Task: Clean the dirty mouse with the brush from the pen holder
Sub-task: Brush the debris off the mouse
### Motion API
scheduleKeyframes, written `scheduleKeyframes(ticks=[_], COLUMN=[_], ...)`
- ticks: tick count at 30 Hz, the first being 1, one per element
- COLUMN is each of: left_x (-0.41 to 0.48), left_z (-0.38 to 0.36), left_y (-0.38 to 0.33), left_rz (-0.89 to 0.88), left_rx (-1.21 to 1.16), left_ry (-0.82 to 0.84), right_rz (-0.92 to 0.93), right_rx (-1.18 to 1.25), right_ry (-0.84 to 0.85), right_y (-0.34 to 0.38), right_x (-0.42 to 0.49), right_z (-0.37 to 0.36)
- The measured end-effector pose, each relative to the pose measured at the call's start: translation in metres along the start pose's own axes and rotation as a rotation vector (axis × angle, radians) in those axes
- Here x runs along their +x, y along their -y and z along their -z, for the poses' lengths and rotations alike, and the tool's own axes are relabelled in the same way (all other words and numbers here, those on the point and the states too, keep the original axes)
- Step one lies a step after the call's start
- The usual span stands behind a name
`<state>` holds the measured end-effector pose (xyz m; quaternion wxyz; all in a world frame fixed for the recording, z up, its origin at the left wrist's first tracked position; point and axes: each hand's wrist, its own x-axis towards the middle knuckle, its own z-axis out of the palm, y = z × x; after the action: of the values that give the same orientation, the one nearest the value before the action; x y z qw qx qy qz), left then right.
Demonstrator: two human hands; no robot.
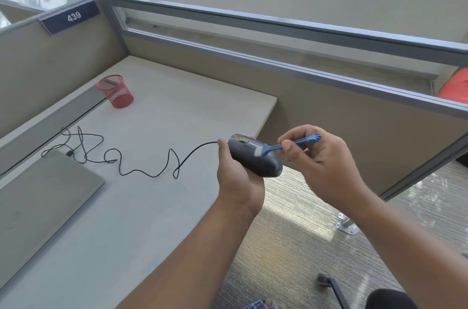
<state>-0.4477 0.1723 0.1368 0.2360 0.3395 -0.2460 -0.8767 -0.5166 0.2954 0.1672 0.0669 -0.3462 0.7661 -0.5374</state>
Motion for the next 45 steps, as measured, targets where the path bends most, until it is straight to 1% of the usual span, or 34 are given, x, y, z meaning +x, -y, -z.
scheduleKeyframes(ticks=[2, 4, 7, 10, 13, 16, 17, 20, 22, 24, 30, 34, 36, 41, 45], left_x=[0.001, 0.003, 0.001, -0.004, -0.005, -0.003, -0.003, -0.007, -0.009, -0.010, -0.012, -0.011, -0.011, -0.013, -0.010], left_z=[0.001, 0.004, 0.005, 0.002, 0.004, 0.009, 0.010, 0.010, 0.012, 0.013, 0.013, 0.018, 0.020, 0.017, 0.018], left_y=[-0.002, -0.004, -0.003, -0.002, -0.006, -0.010, -0.010, -0.006, -0.002, 0.001, -0.001, -0.006, -0.006, -0.010, -0.017], left_rz=[-0.005, -0.004, 0.011, 0.011, 0.011, -0.002, -0.007, -0.015, -0.005, 0.010, 0.029, 0.002, 0.012, 0.024, 0.031], left_rx=[0.003, 0.035, 0.056, 0.027, 0.018, 0.051, 0.045, 0.012, 0.021, 0.044, 0.059, 0.046, 0.028, -0.015, -0.042], left_ry=[-0.017, -0.032, -0.031, -0.014, -0.028, -0.002, 0.008, 0.043, 0.069, 0.086, 0.084, 0.061, 0.054, 0.042, 0.025], right_rz=[0.000, -0.013, -0.007, 0.002, -0.008, -0.085, -0.105, -0.138, -0.134, -0.132, -0.143, -0.107, -0.088, -0.093, -0.085], right_rx=[-0.073, -0.109, -0.052, 0.020, -0.050, -0.091, -0.059, 0.155, 0.253, 0.292, 0.229, 0.165, 0.179, 0.208, 0.195], right_ry=[0.030, 0.008, -0.024, 0.031, 0.057, 0.017, -0.017, -0.087, -0.083, -0.060, 0.022, -0.029, -0.050, -0.007, -0.062], right_y=[-0.004, -0.005, 0.003, 0.012, 0.007, -0.005, -0.009, -0.008, -0.002, 0.004, 0.008, 0.000, 0.001, 0.001, -0.005], right_x=[-0.007, -0.011, -0.007, -0.004, -0.012, -0.014, -0.011, 0.006, 0.018, 0.028, 0.035, 0.024, 0.024, 0.021, 0.013], right_z=[0.007, 0.015, 0.014, 0.000, 0.003, 0.018, 0.021, 0.021, 0.014, 0.004, -0.015, -0.005, -0.002, -0.009, 0.002])
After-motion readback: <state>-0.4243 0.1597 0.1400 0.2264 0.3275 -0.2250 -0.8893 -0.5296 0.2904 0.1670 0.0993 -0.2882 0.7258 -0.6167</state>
